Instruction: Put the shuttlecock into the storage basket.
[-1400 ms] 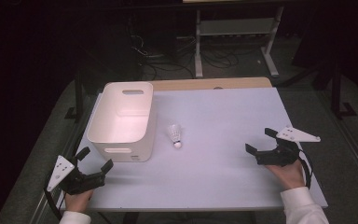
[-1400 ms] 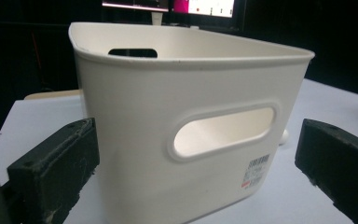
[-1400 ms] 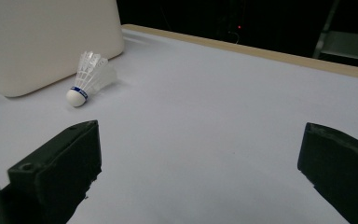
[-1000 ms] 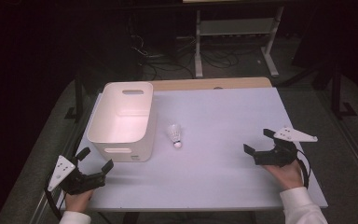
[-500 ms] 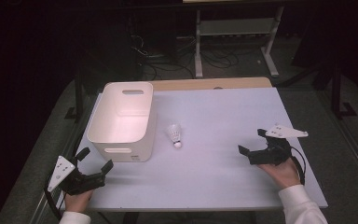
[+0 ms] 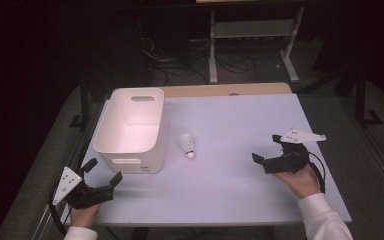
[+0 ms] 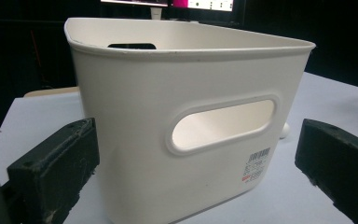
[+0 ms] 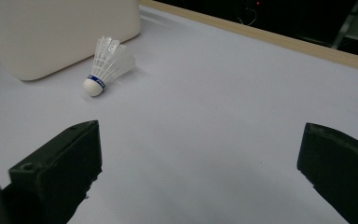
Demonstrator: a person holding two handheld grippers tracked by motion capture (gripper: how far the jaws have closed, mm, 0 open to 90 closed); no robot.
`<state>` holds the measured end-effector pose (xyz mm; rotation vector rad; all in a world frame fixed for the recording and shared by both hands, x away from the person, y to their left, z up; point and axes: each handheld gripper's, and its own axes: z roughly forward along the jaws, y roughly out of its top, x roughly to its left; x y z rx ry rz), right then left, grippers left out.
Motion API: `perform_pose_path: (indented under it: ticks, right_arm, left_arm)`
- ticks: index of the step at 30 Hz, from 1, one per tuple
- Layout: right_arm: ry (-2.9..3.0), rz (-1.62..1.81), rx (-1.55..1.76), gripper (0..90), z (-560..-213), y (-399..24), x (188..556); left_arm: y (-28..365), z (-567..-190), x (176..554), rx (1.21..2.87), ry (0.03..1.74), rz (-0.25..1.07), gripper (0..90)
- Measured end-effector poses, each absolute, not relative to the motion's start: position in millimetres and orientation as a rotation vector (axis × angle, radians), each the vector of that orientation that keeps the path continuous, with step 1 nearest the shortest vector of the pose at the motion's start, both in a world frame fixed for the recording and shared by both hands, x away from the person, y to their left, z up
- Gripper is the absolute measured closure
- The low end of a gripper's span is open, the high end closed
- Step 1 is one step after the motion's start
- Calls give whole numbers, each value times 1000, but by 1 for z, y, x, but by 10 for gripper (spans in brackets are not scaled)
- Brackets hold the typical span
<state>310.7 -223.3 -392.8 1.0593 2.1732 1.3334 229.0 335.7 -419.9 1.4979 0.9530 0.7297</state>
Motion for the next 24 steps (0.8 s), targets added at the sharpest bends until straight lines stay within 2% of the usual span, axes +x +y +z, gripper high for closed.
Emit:
perform_pose_path:
  ticks: [24]
  right_arm:
    - [2323,1273,1024,0,-379,-191,328]
  left_arm:
    - [336,-420,228,1497,944,719,0]
